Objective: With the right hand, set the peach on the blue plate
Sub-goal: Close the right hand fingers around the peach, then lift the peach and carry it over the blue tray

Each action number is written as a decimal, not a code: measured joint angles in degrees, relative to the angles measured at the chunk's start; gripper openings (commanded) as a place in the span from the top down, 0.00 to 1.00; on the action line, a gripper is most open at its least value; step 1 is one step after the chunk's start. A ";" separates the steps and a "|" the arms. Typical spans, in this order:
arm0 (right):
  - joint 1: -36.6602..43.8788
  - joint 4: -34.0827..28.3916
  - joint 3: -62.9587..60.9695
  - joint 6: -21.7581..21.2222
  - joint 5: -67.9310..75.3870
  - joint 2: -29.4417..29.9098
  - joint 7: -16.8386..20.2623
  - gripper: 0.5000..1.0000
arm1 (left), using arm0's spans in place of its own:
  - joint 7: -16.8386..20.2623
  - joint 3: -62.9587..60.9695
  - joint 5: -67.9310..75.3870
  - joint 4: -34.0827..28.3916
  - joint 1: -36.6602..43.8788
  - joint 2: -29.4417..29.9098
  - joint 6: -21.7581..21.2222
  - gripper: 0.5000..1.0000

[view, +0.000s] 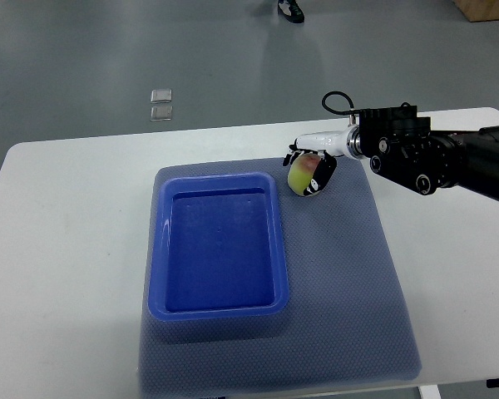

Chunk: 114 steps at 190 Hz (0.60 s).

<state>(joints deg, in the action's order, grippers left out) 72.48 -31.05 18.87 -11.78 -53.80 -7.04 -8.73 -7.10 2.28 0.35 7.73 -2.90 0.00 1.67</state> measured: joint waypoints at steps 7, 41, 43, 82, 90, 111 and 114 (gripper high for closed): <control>-0.03 0.09 0.01 0.14 -0.04 0.14 0.15 0.74 | 0.00 0.00 0.00 0.01 0.00 0.00 0.00 0.00; 0.61 0.29 -0.28 0.78 0.01 0.33 0.36 0.77 | 0.00 0.00 0.00 0.01 0.00 0.00 0.00 0.00; 0.70 0.29 -0.36 0.79 0.02 0.33 0.36 0.77 | 0.00 0.00 0.00 0.01 0.00 0.00 0.00 0.00; 5.25 -1.33 -1.17 0.46 0.94 0.32 0.08 0.77 | 0.01 -0.08 0.00 -0.06 -0.02 0.00 0.00 0.00; 6.54 -3.26 -1.17 0.41 1.02 0.30 -0.05 0.77 | 0.00 -0.09 0.00 -0.08 0.01 0.00 -0.01 0.00; 9.10 -7.59 -1.21 0.37 1.07 0.33 -0.15 0.77 | 0.00 -0.10 0.00 -0.09 0.01 0.00 -0.04 0.00; 9.43 -8.19 -1.21 0.37 1.09 0.38 -0.16 0.77 | 0.00 -0.10 0.00 -0.09 0.02 0.00 -0.05 0.00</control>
<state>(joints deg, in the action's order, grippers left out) 81.90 -39.23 17.66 -11.41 -52.71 -6.66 -8.89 -7.10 2.19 0.35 7.64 -2.89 0.00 1.62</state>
